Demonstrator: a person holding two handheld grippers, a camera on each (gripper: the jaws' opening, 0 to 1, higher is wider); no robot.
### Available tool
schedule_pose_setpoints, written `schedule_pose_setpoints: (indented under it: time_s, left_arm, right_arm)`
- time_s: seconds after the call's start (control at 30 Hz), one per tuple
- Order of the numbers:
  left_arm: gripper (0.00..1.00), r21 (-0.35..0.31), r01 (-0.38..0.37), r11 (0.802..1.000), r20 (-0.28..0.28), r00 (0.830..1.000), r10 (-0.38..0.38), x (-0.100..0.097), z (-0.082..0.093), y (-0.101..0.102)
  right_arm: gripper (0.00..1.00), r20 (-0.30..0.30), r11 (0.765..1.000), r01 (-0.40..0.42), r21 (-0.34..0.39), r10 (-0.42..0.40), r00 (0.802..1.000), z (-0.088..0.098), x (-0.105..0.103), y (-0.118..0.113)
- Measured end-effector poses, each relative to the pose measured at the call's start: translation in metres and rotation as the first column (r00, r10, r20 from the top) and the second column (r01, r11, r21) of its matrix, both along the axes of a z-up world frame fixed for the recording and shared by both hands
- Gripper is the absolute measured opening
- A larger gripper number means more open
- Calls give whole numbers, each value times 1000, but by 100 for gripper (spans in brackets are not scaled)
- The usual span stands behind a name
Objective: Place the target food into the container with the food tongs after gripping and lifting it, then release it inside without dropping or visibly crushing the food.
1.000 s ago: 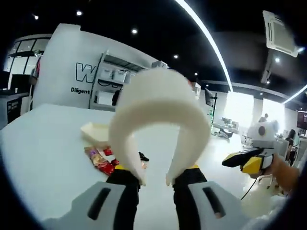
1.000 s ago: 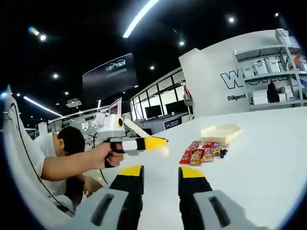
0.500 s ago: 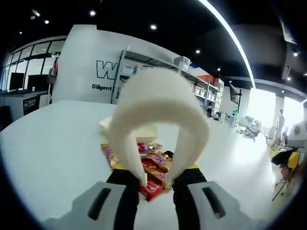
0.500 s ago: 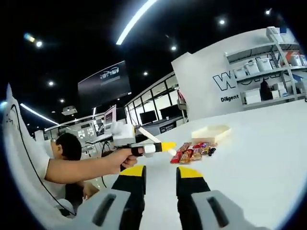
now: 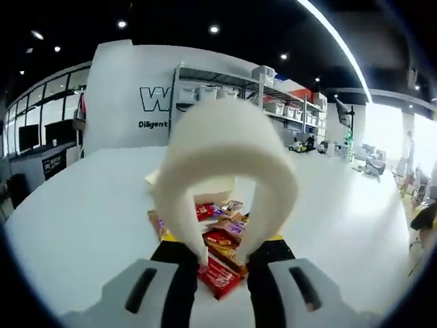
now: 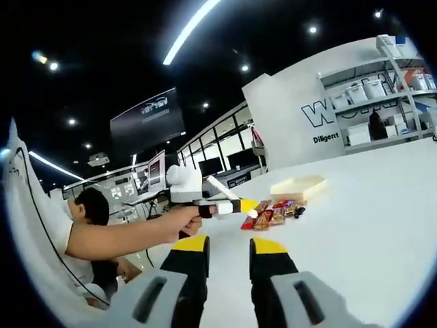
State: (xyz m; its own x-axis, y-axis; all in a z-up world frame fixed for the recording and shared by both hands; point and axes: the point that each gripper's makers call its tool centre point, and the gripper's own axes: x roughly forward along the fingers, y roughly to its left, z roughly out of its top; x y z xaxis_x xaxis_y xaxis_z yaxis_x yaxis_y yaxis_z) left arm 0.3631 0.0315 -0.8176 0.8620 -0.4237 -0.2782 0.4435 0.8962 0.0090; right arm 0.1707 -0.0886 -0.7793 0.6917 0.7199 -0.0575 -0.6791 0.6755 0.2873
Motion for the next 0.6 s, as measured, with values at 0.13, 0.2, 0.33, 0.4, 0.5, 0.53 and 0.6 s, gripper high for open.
schedule_pose_setpoints:
  time_s: [0.13, 0.2, 0.33, 0.4, 0.5, 0.53, 0.6]
  left_arm:
    - [25, 6, 16, 1000, 0, 1000, -16, -1, -3, -4]
    - [25, 31, 17, 999, 2, 1000, -17, -1, -4, -1]
    - [25, 49, 26, 998, -1, 1000, -26, -5, -7, 6]
    - [25, 55, 26, 998, -2, 1000, -26, -7, -6, 9]
    - [25, 76, 35, 997, -7, 999, -34, -9, -7, 14]
    - [25, 75, 37, 996, -9, 999, -37, -10, -6, 15]
    - [25, 56, 49, 997, -23, 999, -48, -14, -7, 16]
  right_arm:
    - [16, 4, 1000, 4, -2, -4, 1000, 1, -3, -2]
    - [16, 2, 1000, 7, -1, -7, 1000, 1, -3, -4]
    - [15, 6, 1000, 8, -6, -7, 1000, 4, -2, -4]
    - [15, 10, 1000, 4, 3, -4, 1000, 7, 0, -2]
    - [15, 11, 1000, -2, 4, 2, 1000, 8, 0, 2]
    - [14, 11, 1000, -3, 0, 3, 1000, 8, 0, 4]
    - [14, 12, 1000, -9, -2, 9, 1000, 7, -1, 7]
